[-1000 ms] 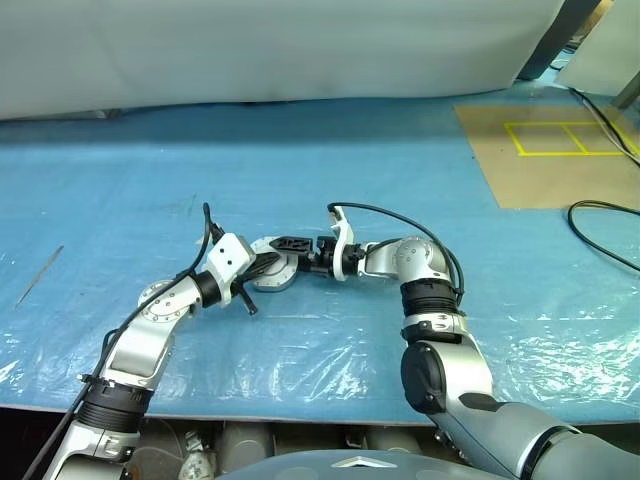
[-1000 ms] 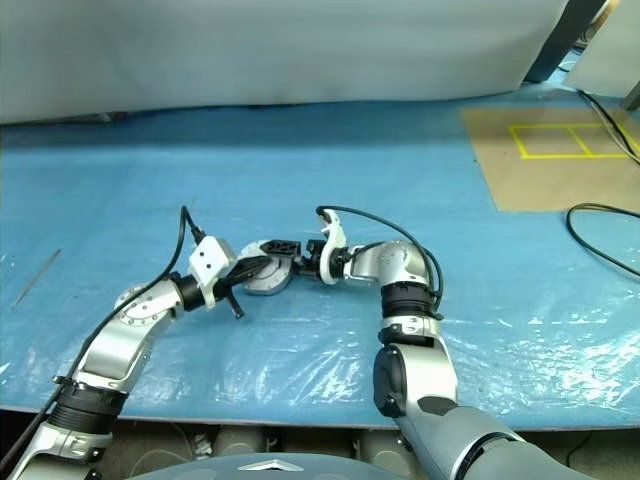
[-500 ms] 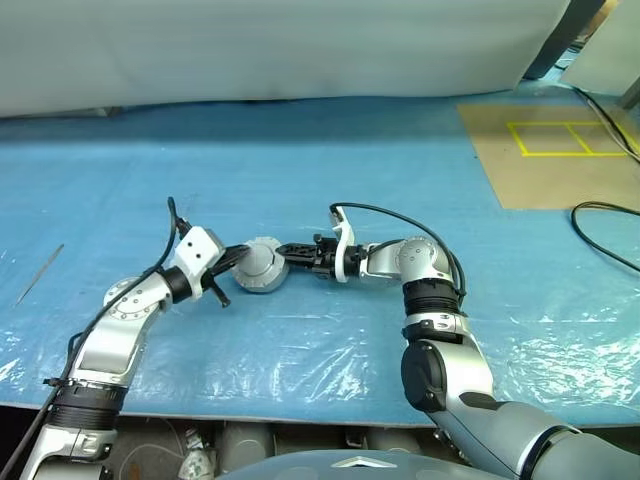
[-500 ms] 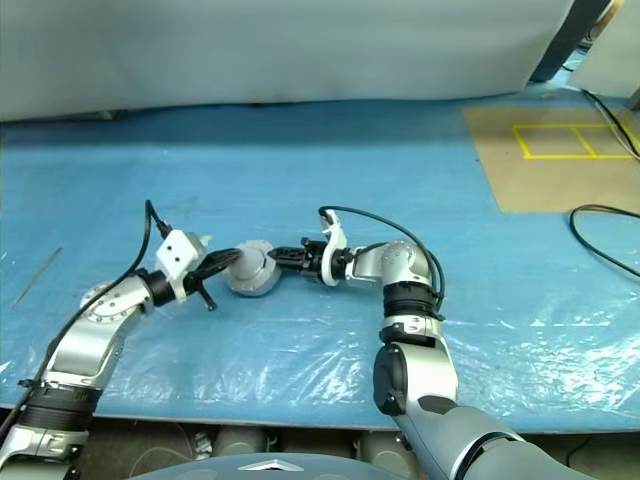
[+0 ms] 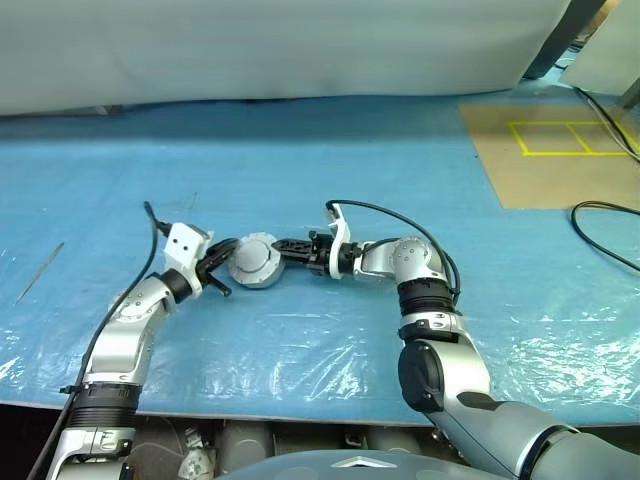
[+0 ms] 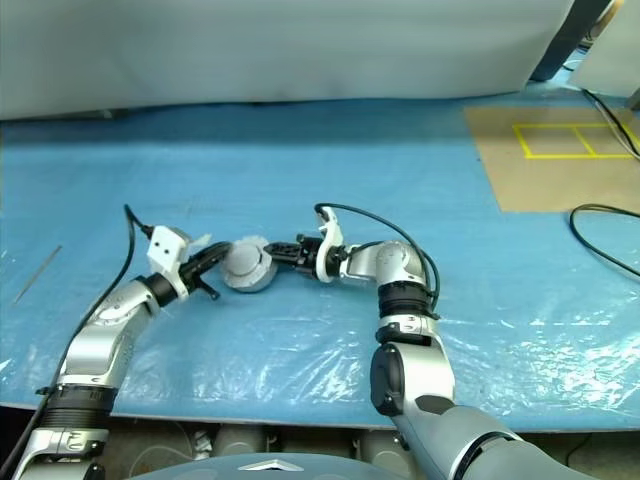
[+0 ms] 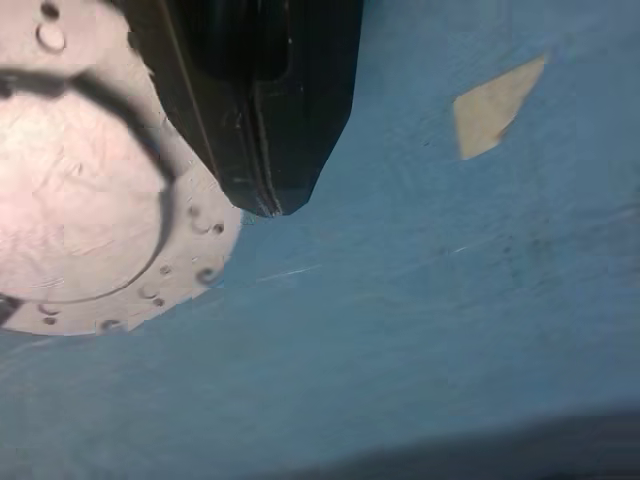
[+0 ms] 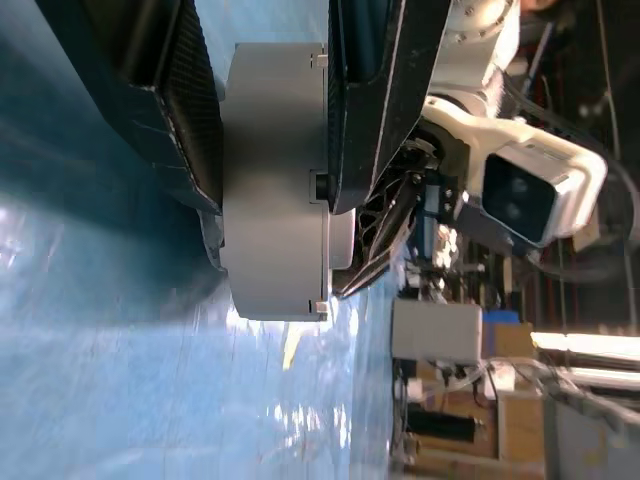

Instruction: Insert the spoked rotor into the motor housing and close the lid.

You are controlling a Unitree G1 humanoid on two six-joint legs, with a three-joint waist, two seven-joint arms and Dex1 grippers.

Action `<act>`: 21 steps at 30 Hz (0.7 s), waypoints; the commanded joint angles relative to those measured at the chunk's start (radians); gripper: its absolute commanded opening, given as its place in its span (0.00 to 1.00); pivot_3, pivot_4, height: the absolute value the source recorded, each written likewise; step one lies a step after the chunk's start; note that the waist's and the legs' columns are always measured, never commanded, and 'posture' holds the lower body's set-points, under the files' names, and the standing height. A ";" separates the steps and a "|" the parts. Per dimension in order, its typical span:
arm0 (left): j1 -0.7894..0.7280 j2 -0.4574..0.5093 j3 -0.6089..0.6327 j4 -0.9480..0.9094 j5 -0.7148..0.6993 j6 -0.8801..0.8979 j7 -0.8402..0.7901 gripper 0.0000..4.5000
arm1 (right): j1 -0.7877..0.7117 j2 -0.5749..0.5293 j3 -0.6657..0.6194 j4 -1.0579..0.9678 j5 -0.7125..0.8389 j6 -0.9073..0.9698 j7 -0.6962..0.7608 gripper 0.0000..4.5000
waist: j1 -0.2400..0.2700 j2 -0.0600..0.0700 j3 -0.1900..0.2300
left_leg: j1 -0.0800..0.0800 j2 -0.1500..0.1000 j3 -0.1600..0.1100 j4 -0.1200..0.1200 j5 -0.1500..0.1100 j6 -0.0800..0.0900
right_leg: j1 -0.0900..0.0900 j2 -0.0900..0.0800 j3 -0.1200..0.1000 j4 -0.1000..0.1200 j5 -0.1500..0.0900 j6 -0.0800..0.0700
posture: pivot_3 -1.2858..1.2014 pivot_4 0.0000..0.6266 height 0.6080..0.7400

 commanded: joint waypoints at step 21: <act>-0.061 -0.365 0.221 -0.141 -0.611 0.253 0.288 0.97 | -0.233 -0.025 -0.156 0.207 0.241 -0.320 -0.011 0.23 | 0.007 -0.004 0.003 | -0.010 0.001 0.000 0.009 0.000 0.000 | -0.002 0.001 -0.004 0.001 0.001 0.000 | 0.52 0.24 1.00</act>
